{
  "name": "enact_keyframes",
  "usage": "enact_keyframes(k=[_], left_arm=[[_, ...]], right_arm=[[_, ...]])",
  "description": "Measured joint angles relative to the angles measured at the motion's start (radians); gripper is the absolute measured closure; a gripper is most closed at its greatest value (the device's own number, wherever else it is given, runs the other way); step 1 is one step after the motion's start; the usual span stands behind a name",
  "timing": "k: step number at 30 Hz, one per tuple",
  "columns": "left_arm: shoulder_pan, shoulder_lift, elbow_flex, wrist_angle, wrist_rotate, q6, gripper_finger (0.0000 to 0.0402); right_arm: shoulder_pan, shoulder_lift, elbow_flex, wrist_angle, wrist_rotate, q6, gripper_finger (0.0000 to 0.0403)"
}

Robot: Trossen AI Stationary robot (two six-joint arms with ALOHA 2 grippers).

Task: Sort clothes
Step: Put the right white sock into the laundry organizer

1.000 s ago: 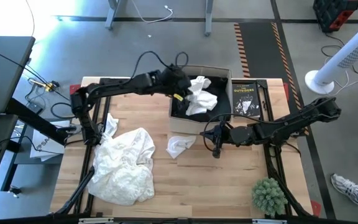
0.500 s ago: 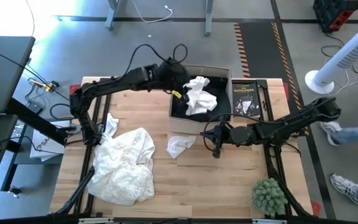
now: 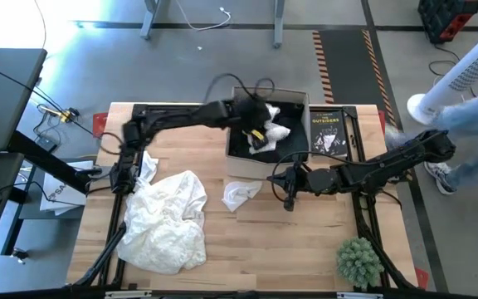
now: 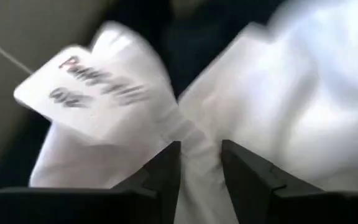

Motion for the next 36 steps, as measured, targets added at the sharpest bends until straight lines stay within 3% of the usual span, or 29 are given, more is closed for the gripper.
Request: enact_keyframes(k=[4, 9, 18, 24, 30, 33, 36], left_arm=[[0.002, 0.11, 0.006, 0.03, -0.006, -0.003, 0.0303], [-0.002, 0.096, 0.015, -0.012, -0.06, 0.024, 0.0314], [-0.052, -0.195, 0.073, -0.135, -0.085, 0.012, 0.0316], [-0.16, -0.346, 0.068, -0.328, -0.112, -0.045, 0.0316], [-0.352, -0.431, -0.017, -0.505, -0.364, -0.219, 0.0316], [-0.459, -0.46, -0.111, -0.549, -0.518, -0.325, 0.0316], [-0.548, -0.488, -0.196, -0.589, -0.649, -0.438, 0.0316]], right_arm=[[0.0, 0.0, 0.0, 0.0, 0.0, 0.007, 0.0402], [0.0, 0.0, 0.0, 0.0, 0.0, 0.007, 0.0402], [0.0, 0.002, 0.0, 0.002, 0.0, 0.01, 0.0402], [0.0, 0.099, 0.006, 0.087, -0.043, -0.027, 0.0402], [0.003, 0.305, 0.119, 0.217, -0.169, -0.074, 0.0357], [0.01, 0.399, 0.242, 0.069, -0.176, -0.179, 0.0316], [0.009, 0.456, 0.367, -0.184, -0.079, -0.215, 0.0282]])
